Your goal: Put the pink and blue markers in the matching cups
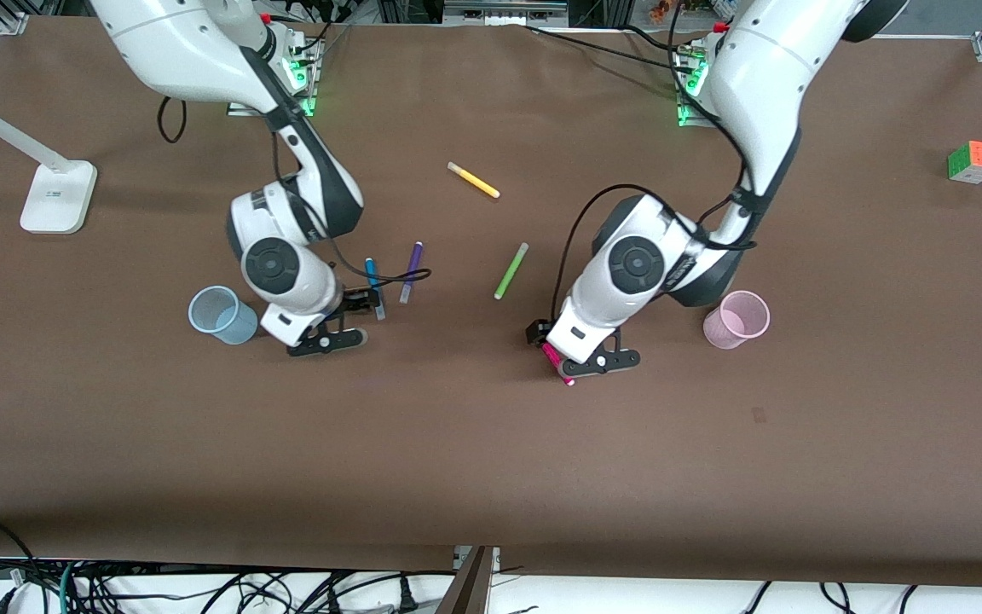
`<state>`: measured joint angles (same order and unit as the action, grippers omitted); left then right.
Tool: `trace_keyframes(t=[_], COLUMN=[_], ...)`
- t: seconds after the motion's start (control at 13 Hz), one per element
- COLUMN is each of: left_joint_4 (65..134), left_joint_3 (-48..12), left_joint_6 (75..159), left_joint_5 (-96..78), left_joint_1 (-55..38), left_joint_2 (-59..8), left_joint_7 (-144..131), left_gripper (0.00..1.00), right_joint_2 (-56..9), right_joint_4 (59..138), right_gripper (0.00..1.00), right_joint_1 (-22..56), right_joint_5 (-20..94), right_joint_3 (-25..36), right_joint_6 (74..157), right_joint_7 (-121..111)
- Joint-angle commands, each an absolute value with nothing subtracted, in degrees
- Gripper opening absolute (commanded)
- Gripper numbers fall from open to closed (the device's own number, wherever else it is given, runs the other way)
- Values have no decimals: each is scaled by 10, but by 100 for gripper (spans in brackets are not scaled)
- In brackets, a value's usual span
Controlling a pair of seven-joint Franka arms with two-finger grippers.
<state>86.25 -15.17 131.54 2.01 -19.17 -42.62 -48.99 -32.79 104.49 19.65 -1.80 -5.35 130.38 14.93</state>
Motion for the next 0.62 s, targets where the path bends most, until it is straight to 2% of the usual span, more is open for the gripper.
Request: trace_keyframes(t=[0.0, 0.31, 0.38, 0.54], left_joint_4=[831, 832, 831, 829], left_joint_3=[-144, -134, -132, -107], left_joint_6=[1311, 1310, 1310, 1311], left_joint_5=[32, 32, 32, 31], left_joint_1=[-217, -226, -228, -252], left_joint_2=[-457, -476, -482, -483], left_joint_7=[-651, -730, -744, -756], left_gripper=[100, 100, 98, 95], right_joint_2=[-336, -345, -351, -354], right_joint_4=[1063, 1067, 1068, 1070], right_gripper=[100, 99, 97, 73], right_joint_1=[219, 229, 230, 231], right_joint_5=[-18, -21, -22, -22], right_joint_3=[-49, -47, -47, -47], right_joint_6=[1344, 1362, 1368, 1375], right_joint_7=[177, 181, 181, 182])
